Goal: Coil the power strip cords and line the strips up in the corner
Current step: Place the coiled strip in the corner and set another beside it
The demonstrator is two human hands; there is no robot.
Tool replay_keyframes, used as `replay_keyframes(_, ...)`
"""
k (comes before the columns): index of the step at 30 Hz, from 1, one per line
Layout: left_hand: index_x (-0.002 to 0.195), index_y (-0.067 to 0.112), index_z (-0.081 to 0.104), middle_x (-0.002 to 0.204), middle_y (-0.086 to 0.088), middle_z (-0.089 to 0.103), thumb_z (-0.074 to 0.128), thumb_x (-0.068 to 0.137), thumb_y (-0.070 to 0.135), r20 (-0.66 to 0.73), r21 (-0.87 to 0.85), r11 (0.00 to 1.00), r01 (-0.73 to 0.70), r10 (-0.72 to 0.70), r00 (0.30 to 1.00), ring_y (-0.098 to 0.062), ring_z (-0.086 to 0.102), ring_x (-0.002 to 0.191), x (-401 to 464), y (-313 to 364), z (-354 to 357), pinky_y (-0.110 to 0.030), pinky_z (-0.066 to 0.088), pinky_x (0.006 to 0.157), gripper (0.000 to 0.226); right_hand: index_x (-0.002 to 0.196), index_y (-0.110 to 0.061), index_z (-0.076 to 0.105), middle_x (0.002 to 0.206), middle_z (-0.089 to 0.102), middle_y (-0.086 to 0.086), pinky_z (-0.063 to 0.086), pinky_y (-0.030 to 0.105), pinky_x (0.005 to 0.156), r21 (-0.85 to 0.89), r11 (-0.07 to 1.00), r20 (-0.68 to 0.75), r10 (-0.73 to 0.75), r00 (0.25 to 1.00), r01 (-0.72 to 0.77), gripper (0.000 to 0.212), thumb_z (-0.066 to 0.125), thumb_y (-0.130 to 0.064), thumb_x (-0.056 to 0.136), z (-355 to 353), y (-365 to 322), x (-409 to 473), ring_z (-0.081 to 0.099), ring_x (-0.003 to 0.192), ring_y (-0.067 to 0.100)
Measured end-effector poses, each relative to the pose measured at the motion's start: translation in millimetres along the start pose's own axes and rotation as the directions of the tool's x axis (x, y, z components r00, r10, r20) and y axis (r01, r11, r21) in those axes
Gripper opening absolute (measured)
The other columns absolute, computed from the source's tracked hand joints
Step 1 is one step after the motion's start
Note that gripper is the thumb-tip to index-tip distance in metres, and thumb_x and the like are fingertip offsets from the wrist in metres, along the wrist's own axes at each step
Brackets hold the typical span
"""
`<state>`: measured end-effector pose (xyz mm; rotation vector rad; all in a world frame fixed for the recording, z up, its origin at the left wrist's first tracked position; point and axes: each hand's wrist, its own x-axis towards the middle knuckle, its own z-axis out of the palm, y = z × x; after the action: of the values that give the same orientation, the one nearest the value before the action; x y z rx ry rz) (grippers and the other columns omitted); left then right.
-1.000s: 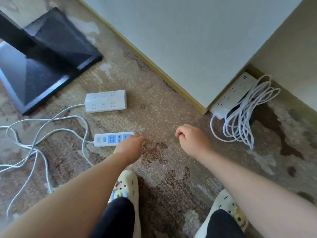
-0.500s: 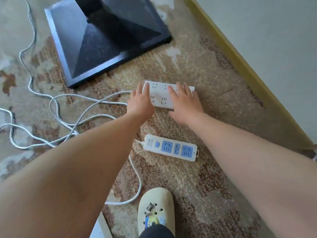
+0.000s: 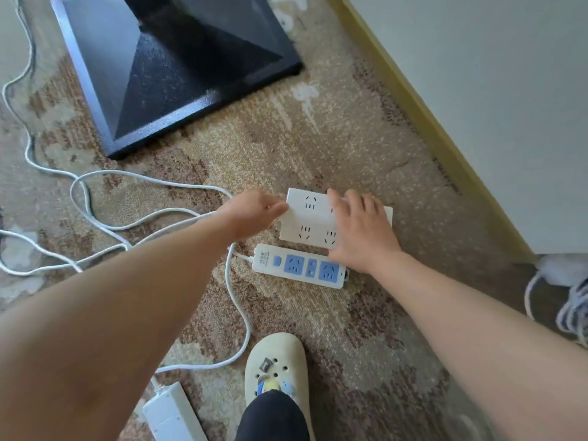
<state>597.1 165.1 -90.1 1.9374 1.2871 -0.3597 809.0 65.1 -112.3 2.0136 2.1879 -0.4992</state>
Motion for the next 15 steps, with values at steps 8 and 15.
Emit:
replay_keyframes(8, 0.076, 0.021, 0.066, 0.065, -0.003, 0.062, 0.051, 0.094, 0.039, -0.044, -0.262, 0.955, -0.141, 0.134, 0.990, -0.009, 0.039, 0.046, -110.7, 161.1, -26.5, -0.027, 0.037, 0.054, 0.029, 0.151, -0.016, 0.015, 0.120, 0.045, 0.014, 0.042, 0.047, 0.090, 0.054, 0.987, -0.256, 0.163, 0.953, -0.154, 0.110, 0.066, -0.057, 0.062, -104.2, 25.2, -167.7, 0.049, 0.103, 0.033)
replay_keyframes(15, 0.080, 0.017, 0.069, 0.054, 0.006, 0.047, 0.056, 0.091, 0.031, -0.195, -0.302, 0.859, -0.414, 0.370, 0.909, -0.004, 0.034, 0.038, -242.2, 307.1, -86.7, -0.022, 0.029, 0.044, 0.022, 0.148, -0.020, 0.015, 0.120, 0.045, 0.011, 0.043, 0.047, 0.093, 0.196, 0.933, -0.459, 0.359, 0.812, -0.302, 0.109, 0.062, -0.063, 0.059, -241.5, 45.0, -314.0, 0.044, 0.107, 0.030)
